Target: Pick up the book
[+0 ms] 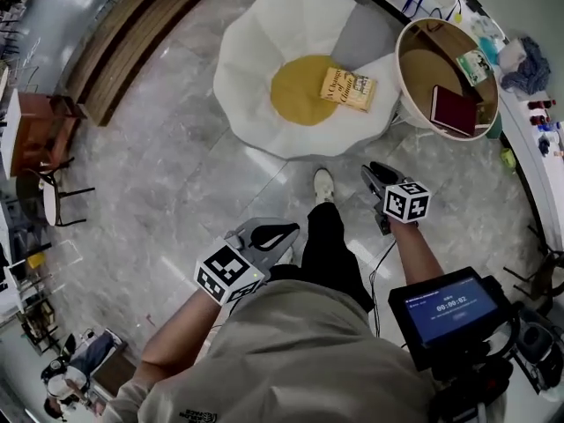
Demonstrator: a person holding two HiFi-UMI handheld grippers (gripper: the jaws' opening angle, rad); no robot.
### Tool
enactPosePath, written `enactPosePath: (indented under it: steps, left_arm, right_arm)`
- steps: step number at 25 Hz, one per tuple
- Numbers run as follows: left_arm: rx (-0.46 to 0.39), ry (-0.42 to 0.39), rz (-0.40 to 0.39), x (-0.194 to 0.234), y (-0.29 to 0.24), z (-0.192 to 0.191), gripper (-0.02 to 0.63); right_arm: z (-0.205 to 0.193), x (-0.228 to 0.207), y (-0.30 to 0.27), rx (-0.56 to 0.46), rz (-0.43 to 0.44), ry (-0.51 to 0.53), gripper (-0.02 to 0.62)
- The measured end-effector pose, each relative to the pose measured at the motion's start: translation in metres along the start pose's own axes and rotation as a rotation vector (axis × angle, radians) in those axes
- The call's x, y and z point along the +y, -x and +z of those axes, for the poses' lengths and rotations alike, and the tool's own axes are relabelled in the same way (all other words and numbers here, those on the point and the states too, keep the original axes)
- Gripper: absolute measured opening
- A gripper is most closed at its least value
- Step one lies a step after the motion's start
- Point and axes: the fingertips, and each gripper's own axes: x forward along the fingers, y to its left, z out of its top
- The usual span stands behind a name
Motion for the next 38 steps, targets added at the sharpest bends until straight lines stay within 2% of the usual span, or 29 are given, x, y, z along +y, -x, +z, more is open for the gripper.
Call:
enactPosePath:
  steps: [4, 8, 12, 19, 22, 28, 38]
  left_arm:
    - [0.062, -0.014, -0.025, 0.034, -0.073, 0.037, 0.008]
    - [0.091, -0.017, -0.055, 0.064, -0.123, 0.056, 0.008]
    - [0.116, 0.013, -0.091, 0.092, -0.166, 0.059, 0.008]
    - [0.149, 0.042, -0.099, 0.152, -0.222, 0.046, 0.008]
    - [0.16, 0.042, -0.089, 0.174, -0.232, 0.04, 0.008]
    - [0.18, 0.091, -0.097, 0.21, -0.253, 0.012, 0.008]
    - [0.172, 0.155, -0.105, 0.211, -0.253, 0.005, 0.008]
  right_arm:
    - [0.019, -0.081, -0.059, 0.034, 0.011, -0.086, 0.153]
    - [0.023, -0.146, -0.118, 0.057, 0.008, -0.156, 0.173]
    - [0.013, -0.211, -0.175, 0.076, -0.01, -0.24, 0.186]
    - [-0.001, -0.305, -0.259, 0.084, -0.06, -0.338, 0.22]
    - [-0.006, -0.328, -0.286, 0.095, -0.074, -0.349, 0.239]
    - [-0.025, -0.369, -0.337, 0.114, -0.109, -0.369, 0.265]
    - [-0.028, -0.392, -0.343, 0.148, -0.146, -0.405, 0.27]
